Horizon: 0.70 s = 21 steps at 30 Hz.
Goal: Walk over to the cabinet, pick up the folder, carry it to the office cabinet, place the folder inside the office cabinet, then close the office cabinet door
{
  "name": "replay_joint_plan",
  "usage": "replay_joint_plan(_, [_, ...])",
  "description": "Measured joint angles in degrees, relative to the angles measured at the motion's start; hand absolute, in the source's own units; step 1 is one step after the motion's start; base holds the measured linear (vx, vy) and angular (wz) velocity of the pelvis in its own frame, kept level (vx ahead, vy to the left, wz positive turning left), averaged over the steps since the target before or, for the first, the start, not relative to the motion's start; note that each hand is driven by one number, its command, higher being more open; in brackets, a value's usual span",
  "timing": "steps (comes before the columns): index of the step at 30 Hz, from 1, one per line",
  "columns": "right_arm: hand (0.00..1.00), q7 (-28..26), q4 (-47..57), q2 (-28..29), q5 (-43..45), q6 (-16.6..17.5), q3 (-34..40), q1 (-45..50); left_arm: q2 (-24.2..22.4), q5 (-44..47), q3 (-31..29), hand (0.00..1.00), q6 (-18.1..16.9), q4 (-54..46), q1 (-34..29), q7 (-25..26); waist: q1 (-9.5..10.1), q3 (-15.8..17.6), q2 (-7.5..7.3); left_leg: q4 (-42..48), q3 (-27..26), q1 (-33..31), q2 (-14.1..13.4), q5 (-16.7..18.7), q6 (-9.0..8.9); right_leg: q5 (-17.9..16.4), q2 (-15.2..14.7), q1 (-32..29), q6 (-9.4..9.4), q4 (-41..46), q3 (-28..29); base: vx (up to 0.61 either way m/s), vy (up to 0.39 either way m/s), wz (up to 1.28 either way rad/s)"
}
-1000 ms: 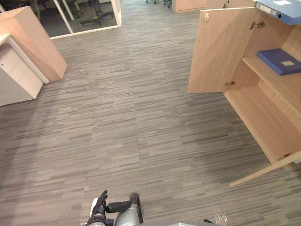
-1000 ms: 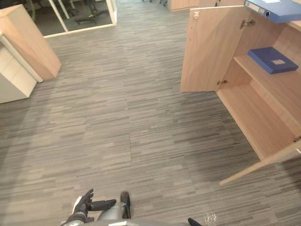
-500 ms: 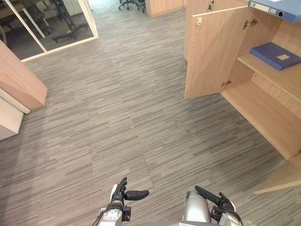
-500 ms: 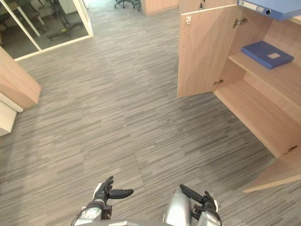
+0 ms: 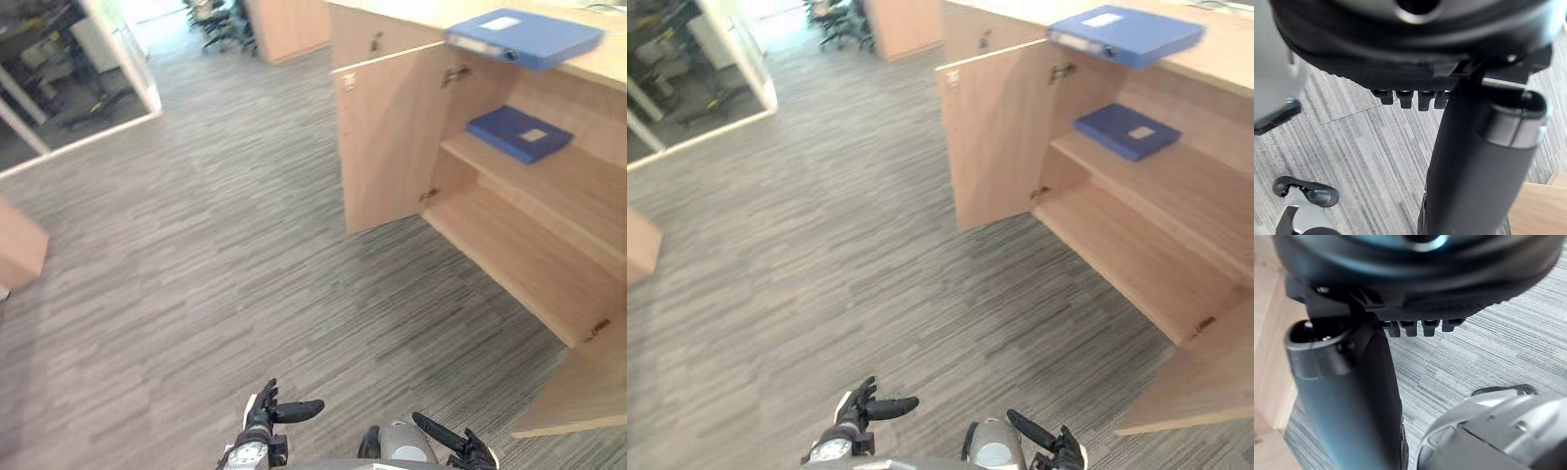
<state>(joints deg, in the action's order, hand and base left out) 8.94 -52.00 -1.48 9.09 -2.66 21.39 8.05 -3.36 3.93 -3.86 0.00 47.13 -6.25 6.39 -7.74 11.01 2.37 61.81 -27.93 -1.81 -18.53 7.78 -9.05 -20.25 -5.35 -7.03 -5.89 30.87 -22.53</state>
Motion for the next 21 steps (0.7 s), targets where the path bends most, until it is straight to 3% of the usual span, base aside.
replay_joint_plan(2, [1.0,0.1,0.0,0.2,0.0,-0.8,-0.5,1.1,0.0,0.6,-1.6,1.0,0.1,-2.8,-0.5,0.7,1.83,0.4,-1.19,-1.5,0.1,-4.5,0.2,1.6,2.85,1.0,2.4,2.9,-0.5,-4.0,4.9,0.29,-0.071,-1.22])
replay_joint_plan(5, [1.0,0.4,0.2,-0.2,0.0,-0.9,-3.5,1.6,0.0,0.6,-2.3,1.0,0.1,-5.6,-1.2,1.3,2.87,0.6,-2.64,-10.5,2.3,-9.0,1.7,2.9,5.02,2.2,3.6,5.2,-0.92,-7.2,9.9,0.27,-0.041,-1.08])
replay_joint_plan(7, [1.0,0.5,0.3,-0.7,0.1,-0.9,-5.8,1.5,0.0,2.2,-2.2,1.0,-0.1,-6.7,-1.3,1.7,3.28,0.6,-3.46,-21.8,6.8,-10.8,3.3,2.7,5.28,2.3,4.0,6.7,-0.8,-8.3,12.9,0.22,0.01,-1.01])
replay_joint_plan(10, [1.0,0.7,0.4,-0.4,0.2,-0.8,-7.4,-0.3,-0.2,5.2,-2.4,1.0,-0.8,-6.6,-0.9,3.0,4.52,0.4,-3.77,-39.1,18.8,-11.6,5.1,1.4,4.33,1.7,5.5,9.7,0.28,-10.0,18.8,0.3,0.089,-1.02])
replay_joint_plan(12, [1.0,0.9,0.4,-0.3,0.3,-0.7,-7.4,-2.0,-0.2,6.2,-2.5,1.0,-0.8,-6.2,-0.8,3.2,4.55,-0.1,-3.39,-41.5,22.6,-12.6,6.6,0.7,2.92,1.1,5.6,10.9,1.4,-10.9,22.0,0.47,0.236,-0.97])
replay_joint_plan(14, [1.0,0.8,0.6,-0.3,0.2,-0.4,-7.3,-3.0,-0.2,7.1,-2.8,1.0,-0.8,-5.9,-1.1,3.3,5.15,-1.3,-2.65,-41.2,23.8,-13.5,9.1,0.5,2.95,0.0,4.5,11.7,3.33,-12.1,26.1,0.47,0.33,-1.06])
replay_joint_plan(15, [1.0,0.8,0.7,-0.3,0.2,-0.4,-7.1,-2.9,-0.2,7.6,-3.3,1.0,-0.8,-5.6,-1.2,3.3,5.43,-2.1,-2.75,-41.4,23.1,-12.8,11.3,0.2,3.56,-0.7,2.8,12.2,4.65,-12.1,26.7,0.43,0.395,-1.01])
replay_joint_plan(16, [1.0,0.4,1.2,-0.4,0.1,-0.4,-6.0,-2.7,-0.3,7.9,-4.3,1.0,-0.8,-5.0,-1.3,3.5,6.12,-2.3,-2.87,-44.5,19.4,-9.8,13.8,-1.8,4.83,-2.0,0.1,10.7,7.02,-6.5,26.9,0.42,0.412,-1.13])
replay_joint_plan(17, [1.0,0.3,1.5,-0.4,0.0,-0.5,-5.4,-2.6,-0.4,7.9,-4.9,1.0,-0.8,-4.8,-1.3,3.7,6.63,-2.4,-2.62,-46.8,17.0,-7.4,14.7,-4.9,5.06,-2.6,-1.1,8.6,8.04,-1.2,26.9,0.4,0.443,-1.44])
replay_joint_plan(18, [1.0,0.1,1.9,0.0,0.0,-0.8,-4.1,-2.7,-0.3,7.9,-6.9,1.0,-0.9,-4.0,-1.3,4.0,6.93,-2.6,-3.23,-50.3,12.8,-2.8,17.1,-4.7,5.64,-2.6,-4.9,3.6,8.17,11.2,26.1,0.38,0.46,-1.32])
replay_joint_plan(19, [1.0,-0.1,2.4,0.9,0.0,-1.0,-3.4,-2.7,-0.2,7.9,-8.1,1.0,-0.9,-3.7,-1.2,5.2,6.77,-2.7,-4.68,-52.7,10.1,0.3,20.2,-4.0,7.15,0.8,-9.7,-2.2,5.71,22.3,24.9,0.37,0.44,-1.16])
replay_joint_plan(21, [1.0,-0.5,2.4,2.4,0.1,-1.4,-3.2,-2.5,-0.2,7.8,-8.3,1.0,-1.2,-3.5,-0.8,5.3,6.12,-2.9,-3.9,-55.6,7.3,3.6,21.5,-3.2,8.45,2.5,-15.5,-7.4,2.74,27.4,19.7,0.34,0.364,-0.76])
